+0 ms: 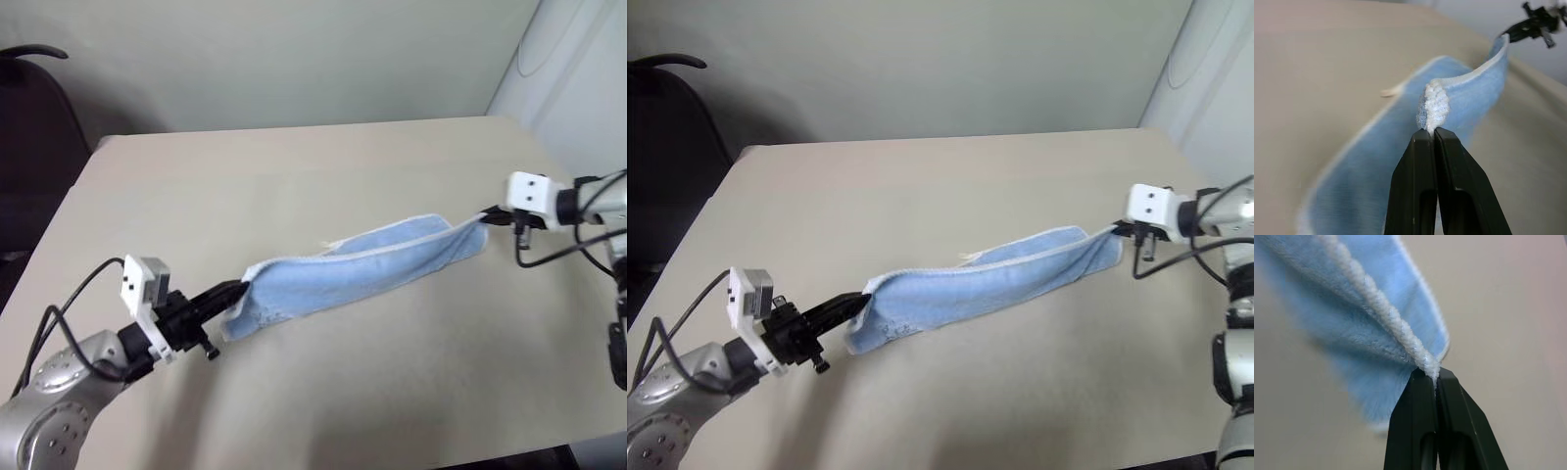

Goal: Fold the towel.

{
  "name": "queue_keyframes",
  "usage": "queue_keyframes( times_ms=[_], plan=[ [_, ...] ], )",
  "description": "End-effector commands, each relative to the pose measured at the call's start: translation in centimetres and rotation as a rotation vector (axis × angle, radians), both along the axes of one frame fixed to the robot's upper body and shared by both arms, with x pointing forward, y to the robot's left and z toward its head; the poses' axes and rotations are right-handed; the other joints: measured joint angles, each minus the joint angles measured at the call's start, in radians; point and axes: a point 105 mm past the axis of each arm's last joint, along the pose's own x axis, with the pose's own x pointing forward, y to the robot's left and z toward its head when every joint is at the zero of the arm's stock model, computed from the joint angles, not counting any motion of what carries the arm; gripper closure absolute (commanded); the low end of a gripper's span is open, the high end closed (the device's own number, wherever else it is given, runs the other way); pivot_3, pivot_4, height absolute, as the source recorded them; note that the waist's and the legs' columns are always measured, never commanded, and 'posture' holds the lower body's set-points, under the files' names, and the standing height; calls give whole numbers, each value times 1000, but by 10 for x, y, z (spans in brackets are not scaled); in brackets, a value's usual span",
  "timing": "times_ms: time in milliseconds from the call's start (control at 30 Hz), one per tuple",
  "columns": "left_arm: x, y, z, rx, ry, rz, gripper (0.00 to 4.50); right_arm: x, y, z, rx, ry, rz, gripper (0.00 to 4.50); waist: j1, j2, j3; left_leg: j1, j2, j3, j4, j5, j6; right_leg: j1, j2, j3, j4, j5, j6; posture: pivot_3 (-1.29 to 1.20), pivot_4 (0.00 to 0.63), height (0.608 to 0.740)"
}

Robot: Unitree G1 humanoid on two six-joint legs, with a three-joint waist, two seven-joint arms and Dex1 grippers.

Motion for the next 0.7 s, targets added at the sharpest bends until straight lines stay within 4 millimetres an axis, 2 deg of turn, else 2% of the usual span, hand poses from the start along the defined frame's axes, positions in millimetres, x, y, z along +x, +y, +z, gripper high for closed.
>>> queue_keyframes(
  times_ms=[33, 133, 300, 433, 567, 700],
  plan=[
    [11, 6, -6, 15, 29, 35, 4478, 17, 13, 5, -58, -77, -19, 4500, -1, 0, 0, -4, 0, 0, 0, 2, -5, -4, 0, 0, 1, 0, 0, 0, 150, 740],
    [19, 9, -18, 68, 58, 56, 4478, 29, 29, 2, -100, -107, -21, 4500, 0, 0, 0, -10, 0, 0, 0, 2, -8, -9, 0, 0, 5, 0, 0, 0, 150, 740],
    [22, 11, -28, 96, 67, 81, 4478, 40, 42, -2, -153, -143, -38, 4500, 0, 0, 0, -18, 0, -1, 1, 1, -8, -16, 0, 0, 4, 0, 0, 0, 150, 740],
    [24, 20, -29, 95, 65, 130, 4478, 45, 44, -2, -156, -163, -68, 4500, 0, 0, 0, -19, 0, -1, 1, 1, -8, -20, 0, 0, 8, 1, -1, 0, 150, 740],
    [28, 37, -35, 84, 83, 208, 4478, 48, 40, -3, -167, -180, -109, 4500, -1, 0, 0, -18, 0, -1, 1, 0, -8, -22, 0, 0, 9, 2, -4, 0, 150, 740],
    [20, 44, -46, 115, 120, 197, 4478, 49, 35, -6, -193, -178, -133, 4500, -2, 0, 0, -16, 1, -1, 1, -1, -2, -23, 0, 0, 12, 4, -6, 0, 150, 740]
  ],
)
